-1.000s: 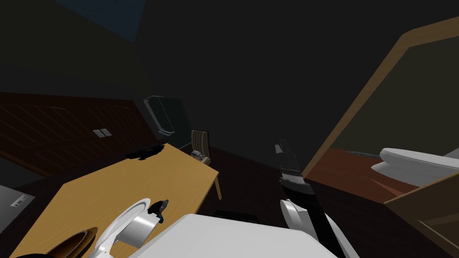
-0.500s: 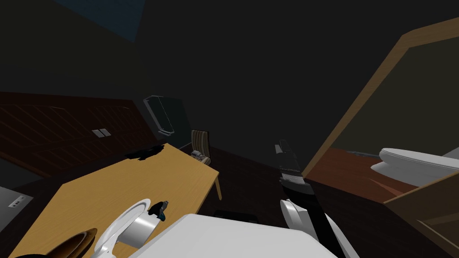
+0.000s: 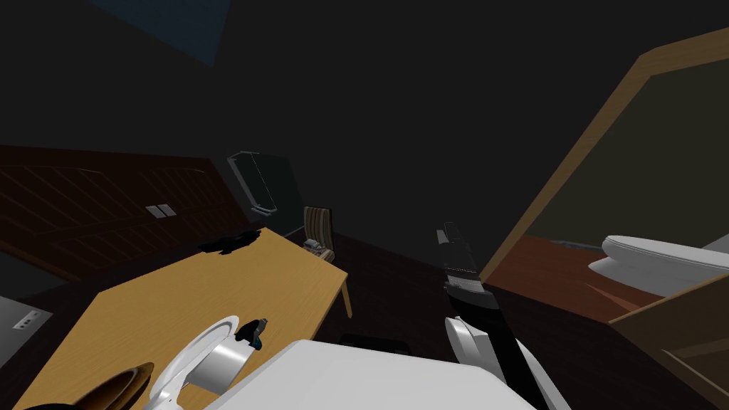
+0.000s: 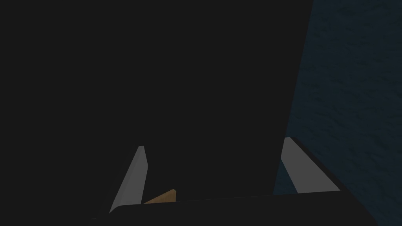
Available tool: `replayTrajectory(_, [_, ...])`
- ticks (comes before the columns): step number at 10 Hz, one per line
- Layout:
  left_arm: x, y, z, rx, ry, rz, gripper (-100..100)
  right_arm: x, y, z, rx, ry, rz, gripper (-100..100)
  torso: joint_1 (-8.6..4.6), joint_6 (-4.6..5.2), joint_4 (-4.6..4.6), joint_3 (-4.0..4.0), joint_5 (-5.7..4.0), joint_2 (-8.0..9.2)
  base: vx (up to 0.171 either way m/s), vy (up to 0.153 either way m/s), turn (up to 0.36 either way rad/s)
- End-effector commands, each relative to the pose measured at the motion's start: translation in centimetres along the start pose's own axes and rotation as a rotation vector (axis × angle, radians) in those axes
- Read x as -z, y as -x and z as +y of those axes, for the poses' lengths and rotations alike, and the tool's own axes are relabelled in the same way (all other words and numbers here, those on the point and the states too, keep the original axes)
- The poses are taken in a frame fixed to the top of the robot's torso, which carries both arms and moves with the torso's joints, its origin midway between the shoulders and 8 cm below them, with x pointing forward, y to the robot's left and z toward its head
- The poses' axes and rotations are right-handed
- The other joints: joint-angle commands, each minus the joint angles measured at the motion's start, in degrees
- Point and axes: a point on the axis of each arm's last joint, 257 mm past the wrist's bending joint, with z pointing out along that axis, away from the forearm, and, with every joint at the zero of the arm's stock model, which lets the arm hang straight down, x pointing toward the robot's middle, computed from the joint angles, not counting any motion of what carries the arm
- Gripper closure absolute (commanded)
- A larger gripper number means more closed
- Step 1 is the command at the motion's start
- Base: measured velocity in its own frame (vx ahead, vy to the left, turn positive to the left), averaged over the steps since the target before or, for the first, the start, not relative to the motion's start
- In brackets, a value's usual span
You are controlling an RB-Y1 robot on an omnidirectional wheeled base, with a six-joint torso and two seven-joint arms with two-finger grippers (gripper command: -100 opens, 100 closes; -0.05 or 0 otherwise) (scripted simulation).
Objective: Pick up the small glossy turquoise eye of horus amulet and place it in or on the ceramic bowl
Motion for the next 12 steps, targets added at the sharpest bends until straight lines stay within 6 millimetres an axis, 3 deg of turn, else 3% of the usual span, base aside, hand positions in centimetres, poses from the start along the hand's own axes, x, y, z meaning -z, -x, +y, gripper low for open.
replayTrajectory(1, [0.6, 0.2, -0.1, -0.002, 0.001, 0.002, 100, 0.0, 0.0, 0.0, 0.0, 0.0, 0.0, 0, 0.0, 0.0, 0.0, 0.0, 0.0, 0.0, -0.001, -0.029, 0.029])
replayTrajectory(3, [0.7, 0.3, -0.1, -0.004, 0.0, 0.002, 100, 0.0, 0.0, 0.0, 0.0, 0.0, 0.0, 0, -0.11, -0.01, 0.01, 0.02, -0.03, 0.03, -0.006, -0.024, 0.014])
replayTrajectory(4, [0.7, 0.3, -0.1, -0.004, 0.001, 0.003, 0, 0.0, 0.0, 0.0, 0.0, 0.0, 0.0, 0, -0.04, 0.0, 0.01, 0.02, -0.01, 0.02, 0.0, 0.0, 0.0])
replayTrajectory(5, [0.3, 2.3, 0.2, 0.0, 0.02, -0.008, 100, 0.0, 0.0, 0.0, 0.0, 0.0, 0.0, 0, 0.01, 0.0, 0.01, 0.01, 0.0, 0.01, -0.1, -0.044, -0.231])
replayTrajectory(12, [-0.5, 8.3, 1.1, 0.031, 0.072, -0.027, 100, 0.0, 0.0, 0.0, 0.0, 0.0, 0.0, 0, -0.26, 0.05, 0.09, 0.3, -0.12, 0.54, -0.143, -0.072, -0.161])
